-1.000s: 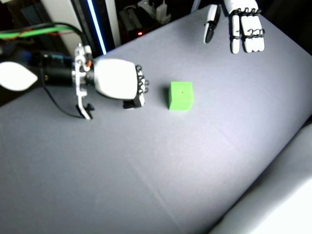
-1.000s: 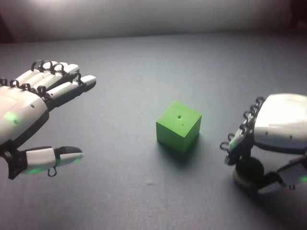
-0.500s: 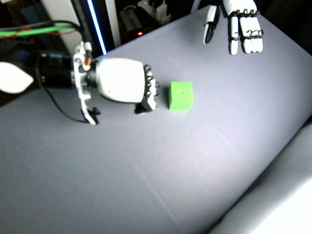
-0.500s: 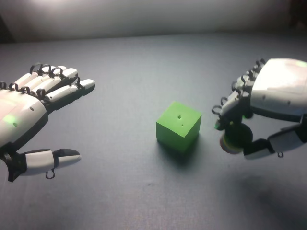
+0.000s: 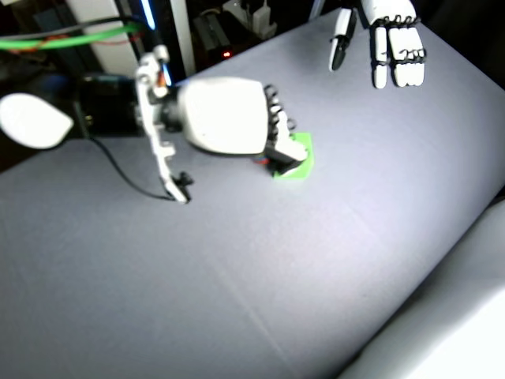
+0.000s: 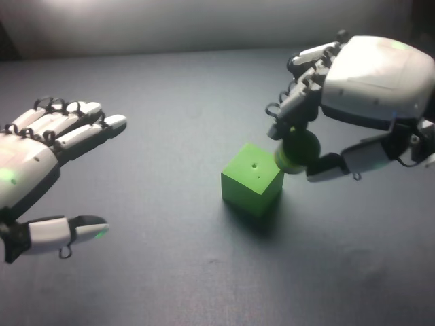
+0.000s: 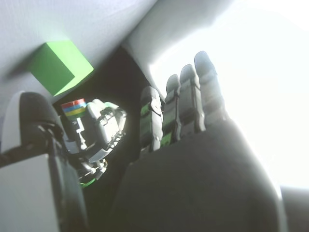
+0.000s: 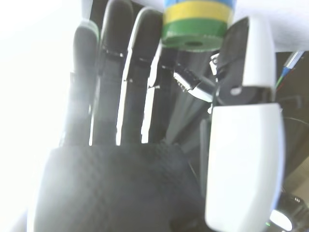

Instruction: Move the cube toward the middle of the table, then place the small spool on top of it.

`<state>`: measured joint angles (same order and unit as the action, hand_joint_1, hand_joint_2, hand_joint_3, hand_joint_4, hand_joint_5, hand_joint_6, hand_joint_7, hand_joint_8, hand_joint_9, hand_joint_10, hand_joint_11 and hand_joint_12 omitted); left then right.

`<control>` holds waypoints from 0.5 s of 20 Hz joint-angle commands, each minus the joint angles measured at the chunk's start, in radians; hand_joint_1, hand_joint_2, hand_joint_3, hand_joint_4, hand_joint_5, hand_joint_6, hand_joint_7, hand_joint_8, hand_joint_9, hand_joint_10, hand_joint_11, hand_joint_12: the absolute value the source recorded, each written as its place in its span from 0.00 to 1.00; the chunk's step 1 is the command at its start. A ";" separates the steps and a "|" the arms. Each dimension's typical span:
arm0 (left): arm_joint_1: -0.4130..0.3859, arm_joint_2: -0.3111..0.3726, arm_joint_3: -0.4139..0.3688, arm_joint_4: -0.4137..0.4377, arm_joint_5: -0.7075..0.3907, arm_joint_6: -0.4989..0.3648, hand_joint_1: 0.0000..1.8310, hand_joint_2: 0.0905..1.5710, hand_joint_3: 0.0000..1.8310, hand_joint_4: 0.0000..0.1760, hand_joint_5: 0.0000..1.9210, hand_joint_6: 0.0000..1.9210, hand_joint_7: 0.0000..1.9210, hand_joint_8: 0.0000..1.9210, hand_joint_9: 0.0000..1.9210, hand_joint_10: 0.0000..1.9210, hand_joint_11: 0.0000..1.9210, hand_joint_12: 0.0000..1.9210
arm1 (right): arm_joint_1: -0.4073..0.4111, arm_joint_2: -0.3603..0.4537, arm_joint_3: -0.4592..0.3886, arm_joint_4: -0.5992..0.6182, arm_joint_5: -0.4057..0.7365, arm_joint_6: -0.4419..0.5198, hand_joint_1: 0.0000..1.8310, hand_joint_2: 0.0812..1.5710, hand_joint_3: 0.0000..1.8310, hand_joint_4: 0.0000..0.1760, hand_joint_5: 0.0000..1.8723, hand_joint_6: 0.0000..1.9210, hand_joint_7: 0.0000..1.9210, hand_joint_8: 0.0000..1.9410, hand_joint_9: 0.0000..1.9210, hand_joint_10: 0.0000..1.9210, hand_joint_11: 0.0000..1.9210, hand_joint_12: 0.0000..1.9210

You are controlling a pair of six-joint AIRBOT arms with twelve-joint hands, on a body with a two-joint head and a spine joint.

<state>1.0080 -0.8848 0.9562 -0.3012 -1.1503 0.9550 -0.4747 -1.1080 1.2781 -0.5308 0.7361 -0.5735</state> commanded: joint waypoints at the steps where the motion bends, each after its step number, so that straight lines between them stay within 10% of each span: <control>1: 0.010 0.014 -0.002 -0.014 -0.153 -0.003 0.46 0.61 0.00 0.80 0.09 0.01 0.05 0.00 0.06 0.00 0.00 0.24 | 0.019 -0.008 0.007 0.037 0.104 0.000 0.69 0.65 0.00 0.00 0.58 0.38 0.63 0.37 0.56 0.32 0.35 0.71; 2: 0.026 0.017 -0.004 -0.036 -0.172 -0.002 0.49 0.60 0.00 0.56 0.11 0.02 0.05 0.00 0.07 0.00 0.00 0.24 | 0.023 -0.019 0.013 0.037 0.103 0.000 0.69 0.63 0.00 0.00 0.61 0.34 0.66 0.32 0.58 0.31 0.35 0.70; 5: 0.076 0.031 -0.016 -0.101 -0.239 -0.002 0.52 0.60 0.00 0.71 0.08 0.00 0.05 0.00 0.07 0.00 0.00 0.22 | 0.029 -0.065 0.038 0.036 0.089 0.000 0.69 0.63 0.00 0.00 0.59 0.41 0.72 0.14 0.62 0.18 0.38 0.57; 6: 0.088 0.037 -0.021 -0.114 -0.256 -0.002 0.52 0.62 0.00 0.53 0.09 0.00 0.04 0.00 0.04 0.00 0.00 0.13 | 0.030 -0.078 0.046 0.036 0.079 0.000 0.76 0.64 0.00 0.00 0.54 0.47 0.74 0.02 0.56 0.50 0.41 0.54; 10: 0.106 0.044 -0.026 -0.126 -0.267 -0.002 0.52 0.61 0.00 0.64 0.11 0.00 0.04 0.00 0.05 0.00 0.00 0.16 | 0.034 -0.133 0.089 0.036 0.026 0.000 0.76 0.64 0.00 0.00 0.56 0.45 0.75 0.01 0.55 0.51 0.42 0.51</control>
<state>1.1160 -0.8482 0.9298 -0.4366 -1.2953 0.9524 -0.4576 -1.2423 1.3632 -0.5243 0.6899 -0.5686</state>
